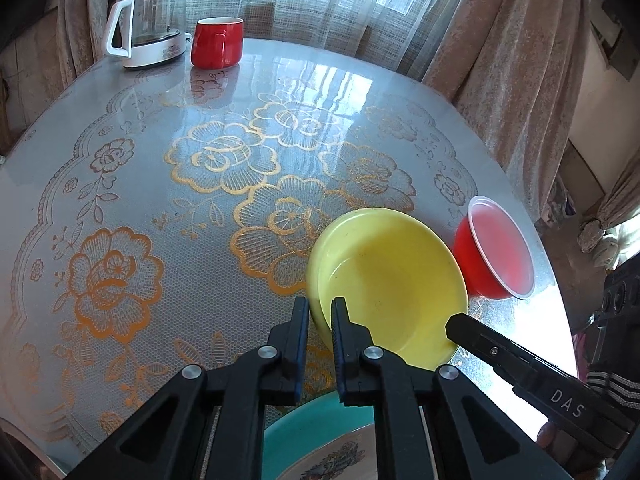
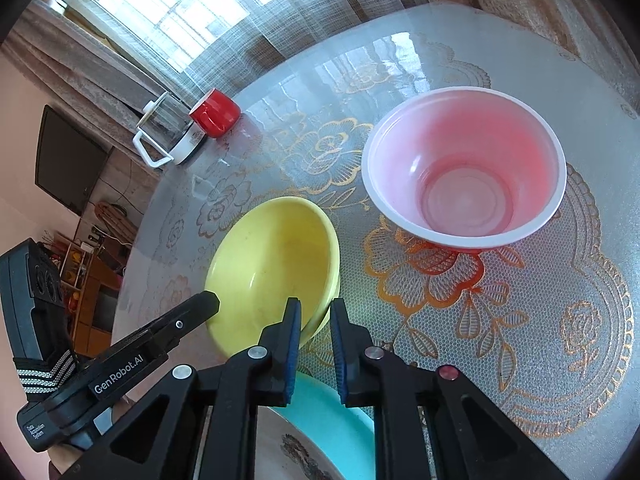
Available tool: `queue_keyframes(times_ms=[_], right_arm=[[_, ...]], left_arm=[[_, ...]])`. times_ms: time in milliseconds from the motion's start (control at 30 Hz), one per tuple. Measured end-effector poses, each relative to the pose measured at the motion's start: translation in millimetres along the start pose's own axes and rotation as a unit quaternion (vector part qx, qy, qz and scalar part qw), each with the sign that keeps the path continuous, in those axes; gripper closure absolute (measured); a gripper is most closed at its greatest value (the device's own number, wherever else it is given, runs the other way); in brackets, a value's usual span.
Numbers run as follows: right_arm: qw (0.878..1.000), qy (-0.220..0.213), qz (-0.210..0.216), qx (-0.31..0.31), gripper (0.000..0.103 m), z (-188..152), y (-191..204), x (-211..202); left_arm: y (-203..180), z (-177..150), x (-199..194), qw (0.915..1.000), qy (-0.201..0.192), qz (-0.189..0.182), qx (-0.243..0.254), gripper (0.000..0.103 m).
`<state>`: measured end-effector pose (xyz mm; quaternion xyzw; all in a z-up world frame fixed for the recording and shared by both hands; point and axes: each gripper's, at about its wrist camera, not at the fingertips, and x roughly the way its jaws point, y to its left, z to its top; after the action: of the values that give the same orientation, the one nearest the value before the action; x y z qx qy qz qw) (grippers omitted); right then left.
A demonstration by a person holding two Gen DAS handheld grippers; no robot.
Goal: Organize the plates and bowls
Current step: 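Grasp the rim of the yellow bowl with the right gripper and lift, then carry the yellow bowl over the steel bowl with the right gripper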
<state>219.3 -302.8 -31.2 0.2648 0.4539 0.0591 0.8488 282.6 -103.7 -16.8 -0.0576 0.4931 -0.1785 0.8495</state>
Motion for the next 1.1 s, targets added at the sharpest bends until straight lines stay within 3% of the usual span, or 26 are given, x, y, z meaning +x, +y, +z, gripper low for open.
queue_keyframes(times_ms=[200,433,1100], right_arm=[[1.0,-0.015,0.012,-0.007,0.088,1.2,7.5,-14.3],[0.999,-0.03,0.026,-0.02,0.088,-3.1,18.0,-32.1],[0.995,-0.047,0.054,-0.072,0.088,-61.3,59.6,-79.1]], left_arm=[[-8.9,-1.7,-30.5,0.9989,-0.039,0.009,0.025,0.092],[-5.2,-9.6,-65.2,0.9981,-0.061,-0.003,0.011,0.091],[7.5,-76.8,-146.3,0.9929,-0.117,-0.001,0.019,0.09]])
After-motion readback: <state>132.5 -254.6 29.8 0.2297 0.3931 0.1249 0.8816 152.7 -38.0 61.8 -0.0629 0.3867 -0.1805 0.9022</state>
